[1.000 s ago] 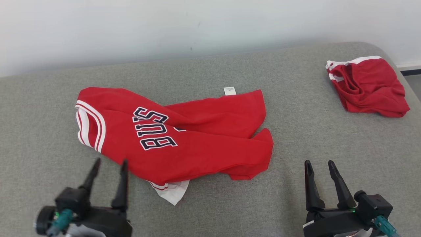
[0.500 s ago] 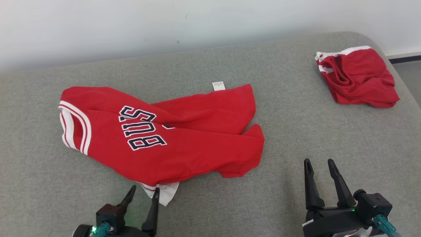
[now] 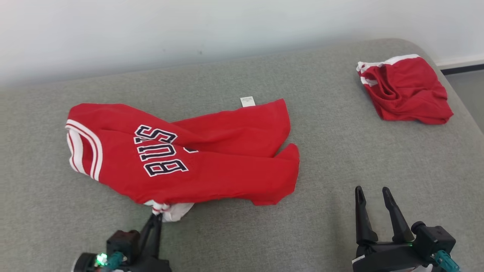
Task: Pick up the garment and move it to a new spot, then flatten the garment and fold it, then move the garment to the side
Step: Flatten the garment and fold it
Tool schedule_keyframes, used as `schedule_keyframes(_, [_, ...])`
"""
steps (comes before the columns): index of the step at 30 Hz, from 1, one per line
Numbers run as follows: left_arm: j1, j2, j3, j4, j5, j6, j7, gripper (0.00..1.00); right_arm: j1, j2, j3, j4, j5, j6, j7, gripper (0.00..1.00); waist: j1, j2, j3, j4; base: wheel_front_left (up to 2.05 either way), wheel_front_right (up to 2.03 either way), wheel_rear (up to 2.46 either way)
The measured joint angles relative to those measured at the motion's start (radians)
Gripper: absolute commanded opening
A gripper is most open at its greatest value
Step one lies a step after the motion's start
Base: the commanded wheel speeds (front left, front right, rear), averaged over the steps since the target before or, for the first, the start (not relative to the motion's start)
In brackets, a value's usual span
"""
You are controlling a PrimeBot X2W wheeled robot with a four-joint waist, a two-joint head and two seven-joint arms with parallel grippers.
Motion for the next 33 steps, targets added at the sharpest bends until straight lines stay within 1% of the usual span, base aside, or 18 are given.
schedule_keyframes(3, [0.001, 0.024, 0.031, -0.048, 0.04, 0.02, 0.0, 0.0, 0.006, 0.001, 0.0, 0.0, 0.0, 0.0, 0.0, 1.0, 0.0, 0.0, -0.012, 0.018, 0.0, 0.0, 0.0])
schedule_keyframes(8, [0.019, 0.108, 0.035, -0.11, 0.101, 0.05, 0.013, 0.0, 0.023, 0.0, 0.004, 0.003, 0.006, 0.0, 0.0, 1.0, 0.0, 0.0, -0.035, 0.056, 0.0, 0.0, 0.0])
schedule_keyframes(11, [0.039, 0.15, 0.019, -0.19, 0.132, 0.073, 0.067, 0.0, 0.026, 0.001, 0.006, 0.004, 0.009, 0.0, 0.0, 1.0, 0.0, -0.0001, -0.045, 0.08, 0.0, 0.0, 0.0])
schedule_keyframes(14, [0.084, 0.192, -0.005, -0.273, 0.157, 0.081, 0.145, 0.0, 0.028, 0.001, 0.009, 0.003, 0.012, 0.0, 0.0, 1.0, 0.0, 0.0, -0.051, 0.1, 0.0, 0.0, 0.0])
schedule_keyframes(16, [0.118, 0.202, -0.011, -0.323, 0.158, 0.091, 0.175, 0.0, 0.029, 0.001, 0.01, 0.004, 0.014, 0.0, 0.0, 1.0, 0.0, 0.0, -0.052, 0.109, 0.0, 0.0, 0.0])
schedule_keyframes(18, [0.15, 0.199, -0.008, -0.359, 0.138, 0.098, 0.185, 0.0, 0.028, 0.001, 0.01, 0.004, 0.014, 0.0, 0.0, 1.0, -0.0001, -0.0001, -0.05, 0.113, 0.0, 0.0, 0.0])
schedule_keyframes(21, [0.177, 0.187, -0.023, -0.367, 0.118, 0.096, 0.199, 0.0, 0.028, 0.001, 0.01, 0.005, 0.014, 0.0, 0.0, 1.0, 0.0, 0.0, -0.047, 0.112, 0.0, 0.0, 0.0])
schedule_keyframes(22, [0.198, 0.154, -0.037, -0.365, 0.098, 0.089, 0.191, 0.0, 0.027, 0.001, 0.012, 0.009, 0.013, 0.0, 0.0, 1.0, 0.0, 0.0, -0.045, 0.11, 0.0, 0.0, 0.0])
schedule_keyframes(23, [0.201, 0.141, -0.053, -0.356, 0.099, 0.087, 0.191, 0.0, 0.026, 0.001, 0.013, 0.01, 0.013, 0.0, 0.0, 1.0, 0.0, 0.0, -0.046, 0.108, 0.0, 0.0, 0.0])
schedule_keyframes(28, [0.199, 0.065, -0.11, -0.259, 0.083, 0.043, 0.166, 0.0, 0.026, 0.0, 0.01, 0.015, 0.007, 0.0, 0.0, 1.0, 0.0, 0.0, -0.051, 0.104, 0.0, 0.0, 0.0])
schedule_keyframes(29, [0.193, 0.053, -0.123, -0.239, 0.085, 0.035, 0.165, 0.02, 0.026, 0.001, 0.009, 0.016, 0.005, 0.0, 0.0, 1.0, 0.0, 0.0, -0.052, 0.105, 0.0, 0.0, 0.0])
schedule_keyframes(30, [0.188, 0.04, -0.128, -0.223, 0.086, 0.035, 0.149, 0.99, 0.026, 0.001, 0.008, 0.016, 0.002, 0.0, 0.0, 1.0, 0.0, 0.0, -0.054, 0.107, 0.0, 0.0, 0.0])
schedule_keyframes(33, [0.162, 0.005, -0.144, -0.194, 0.087, 0.02, 0.115, 1.0, 0.028, 0.001, 0.0, 0.016, -0.001, 0.0, 0.0, 1.0, 0.0, 0.0, -0.058, 0.116, 0.0, 0.0, 0.0])
